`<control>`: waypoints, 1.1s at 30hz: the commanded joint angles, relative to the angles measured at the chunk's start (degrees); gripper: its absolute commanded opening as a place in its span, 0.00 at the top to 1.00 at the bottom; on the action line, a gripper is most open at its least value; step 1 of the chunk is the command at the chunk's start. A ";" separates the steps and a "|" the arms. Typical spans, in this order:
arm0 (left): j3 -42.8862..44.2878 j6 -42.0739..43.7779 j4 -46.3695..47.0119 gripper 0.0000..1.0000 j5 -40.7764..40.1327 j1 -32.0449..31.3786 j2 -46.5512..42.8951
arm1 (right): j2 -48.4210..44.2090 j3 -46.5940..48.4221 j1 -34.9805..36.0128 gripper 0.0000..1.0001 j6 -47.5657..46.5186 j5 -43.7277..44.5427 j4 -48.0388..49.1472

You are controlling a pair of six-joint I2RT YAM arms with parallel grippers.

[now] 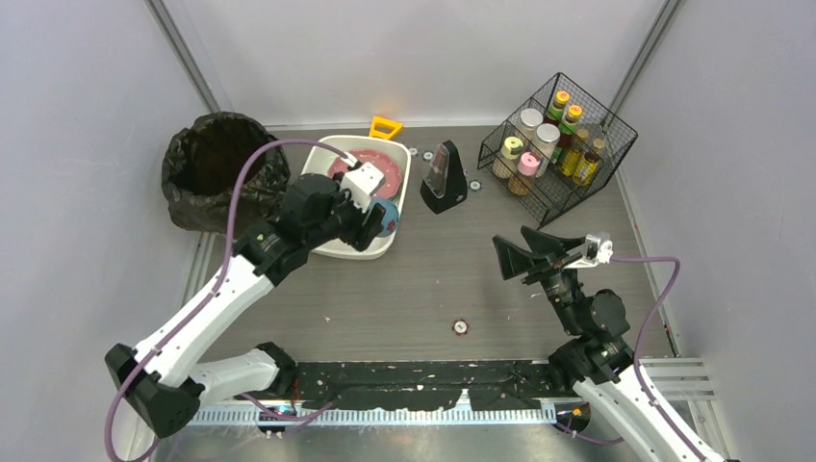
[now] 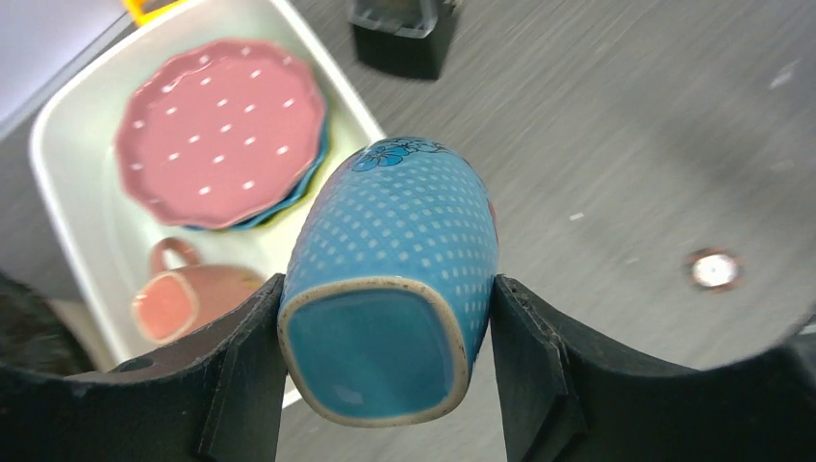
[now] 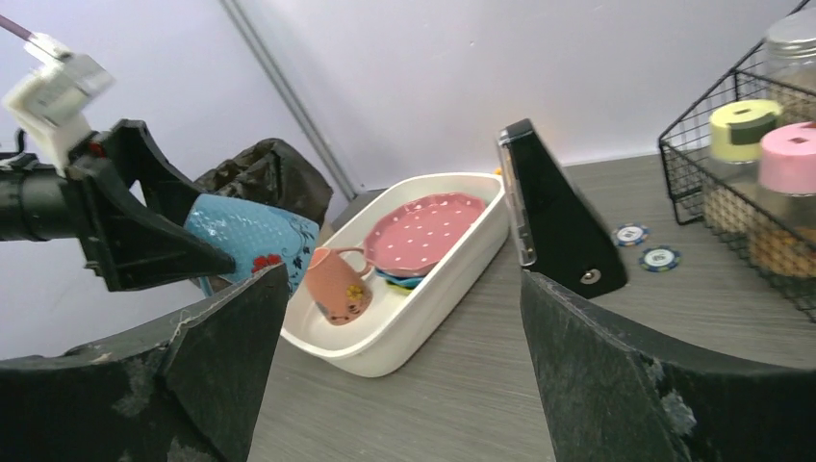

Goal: Clear the kitchen counter

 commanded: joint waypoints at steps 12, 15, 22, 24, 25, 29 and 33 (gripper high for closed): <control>7.62 40.76 -6.73 1.00 9.52 8.56 19.84 | -15.24 3.59 -0.22 0.05 -6.96 5.54 -13.32; 9.15 44.38 -7.49 1.00 8.45 9.22 23.76 | -16.25 3.80 -0.24 0.05 -7.58 6.40 -14.51; 11.58 47.77 -7.14 1.00 9.74 9.87 31.32 | -16.80 4.04 -0.22 0.05 -8.33 7.51 -16.65; 12.24 48.26 -8.38 1.00 10.59 9.85 33.54 | -16.77 3.97 -0.20 0.05 -8.49 7.71 -16.70; 12.63 48.37 -8.98 1.00 10.88 9.85 34.65 | -16.78 3.99 -0.19 0.05 -8.57 7.83 -16.70; 13.09 48.88 -11.07 0.96 11.11 10.22 38.70 | -16.57 3.91 -0.21 0.05 -8.87 8.23 -16.61; 14.30 48.76 -12.84 0.77 11.18 10.46 41.09 | -16.24 3.92 -0.19 0.05 -8.97 8.14 -16.59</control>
